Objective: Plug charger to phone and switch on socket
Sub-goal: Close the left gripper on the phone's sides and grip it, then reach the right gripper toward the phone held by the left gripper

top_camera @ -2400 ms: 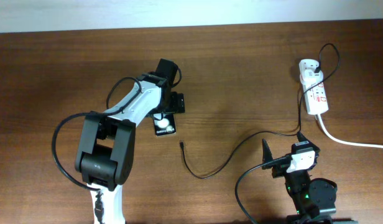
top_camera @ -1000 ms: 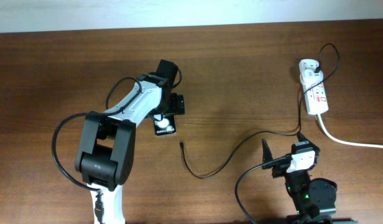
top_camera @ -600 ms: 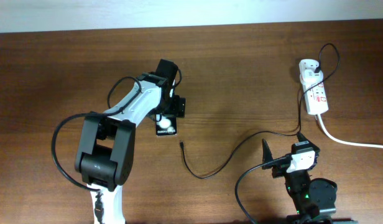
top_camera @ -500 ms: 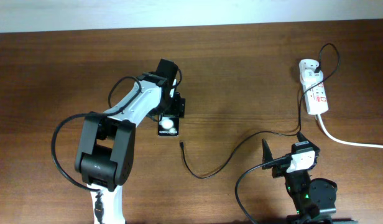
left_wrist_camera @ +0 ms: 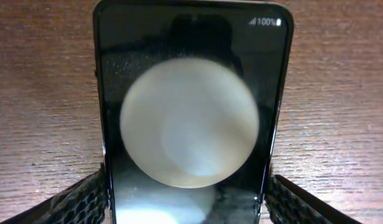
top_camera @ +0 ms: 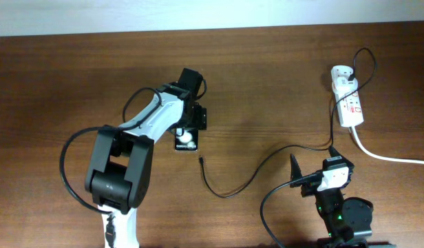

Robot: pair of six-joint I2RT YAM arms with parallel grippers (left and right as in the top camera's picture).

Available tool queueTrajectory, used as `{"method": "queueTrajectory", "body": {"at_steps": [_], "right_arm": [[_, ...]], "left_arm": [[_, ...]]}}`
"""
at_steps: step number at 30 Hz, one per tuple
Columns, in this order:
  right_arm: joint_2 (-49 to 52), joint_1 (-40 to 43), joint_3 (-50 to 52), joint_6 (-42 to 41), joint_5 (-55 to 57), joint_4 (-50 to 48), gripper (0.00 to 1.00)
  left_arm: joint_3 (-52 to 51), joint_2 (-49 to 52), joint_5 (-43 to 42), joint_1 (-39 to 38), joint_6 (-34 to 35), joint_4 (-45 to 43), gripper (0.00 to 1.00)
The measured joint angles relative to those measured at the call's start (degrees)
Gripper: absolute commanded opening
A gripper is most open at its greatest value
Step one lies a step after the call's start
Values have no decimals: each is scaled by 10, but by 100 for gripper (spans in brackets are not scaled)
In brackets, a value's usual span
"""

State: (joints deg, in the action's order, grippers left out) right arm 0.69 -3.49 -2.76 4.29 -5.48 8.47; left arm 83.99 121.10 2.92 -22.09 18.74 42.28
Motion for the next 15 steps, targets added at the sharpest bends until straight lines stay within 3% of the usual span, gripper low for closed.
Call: {"method": "queueTrajectory", "body": {"at_steps": [3, 5, 7, 15], "right_arm": [[0, 0, 0, 0, 0, 0, 99], [0, 0, 0, 0, 0, 0, 99], [0, 0, 0, 0, 0, 0, 99], [0, 0, 0, 0, 0, 0, 99]], "left_arm": [[-3, 0, 3, 0, -32, -12, 84], [-3, 0, 3, 0, -36, -13, 72], [-3, 0, 2, 0, -40, -12, 66], [17, 7, -6, 0, -42, 23, 61]]}}
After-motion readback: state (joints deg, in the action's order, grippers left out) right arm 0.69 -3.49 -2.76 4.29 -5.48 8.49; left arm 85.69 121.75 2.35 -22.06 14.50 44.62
